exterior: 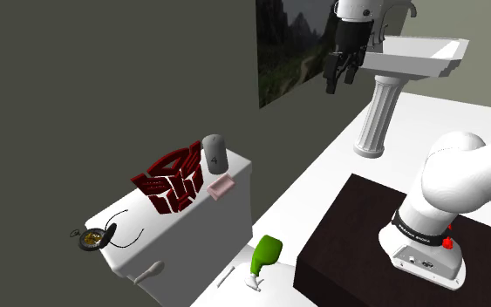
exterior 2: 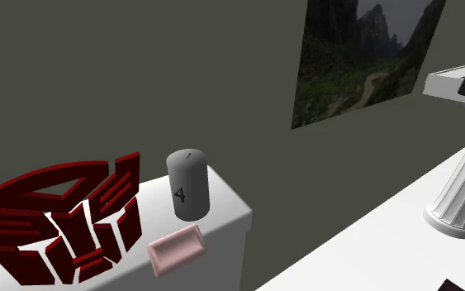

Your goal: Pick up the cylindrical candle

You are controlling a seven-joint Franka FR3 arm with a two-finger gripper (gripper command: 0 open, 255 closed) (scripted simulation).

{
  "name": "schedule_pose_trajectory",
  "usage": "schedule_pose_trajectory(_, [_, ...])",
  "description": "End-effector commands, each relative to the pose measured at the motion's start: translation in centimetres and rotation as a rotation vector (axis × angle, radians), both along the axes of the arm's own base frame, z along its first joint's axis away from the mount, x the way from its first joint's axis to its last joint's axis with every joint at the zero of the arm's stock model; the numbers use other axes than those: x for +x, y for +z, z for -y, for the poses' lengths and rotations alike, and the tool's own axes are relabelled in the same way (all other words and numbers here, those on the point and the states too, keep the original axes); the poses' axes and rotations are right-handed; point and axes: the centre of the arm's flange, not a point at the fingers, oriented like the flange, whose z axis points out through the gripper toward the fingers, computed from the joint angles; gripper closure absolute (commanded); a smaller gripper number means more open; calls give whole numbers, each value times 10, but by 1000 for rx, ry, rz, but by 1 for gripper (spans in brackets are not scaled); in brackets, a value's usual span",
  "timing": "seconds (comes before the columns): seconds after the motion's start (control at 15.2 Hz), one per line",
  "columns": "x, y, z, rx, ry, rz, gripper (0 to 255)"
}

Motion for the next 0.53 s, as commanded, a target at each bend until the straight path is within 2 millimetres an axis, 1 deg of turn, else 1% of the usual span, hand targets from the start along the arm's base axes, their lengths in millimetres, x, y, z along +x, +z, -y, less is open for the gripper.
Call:
schedule_pose_trajectory(0.0, [0, 0, 0, 0, 0, 0, 0])
schedule_pose_trajectory(0.46, [50, -33, -75, -28, -135, 10, 0])
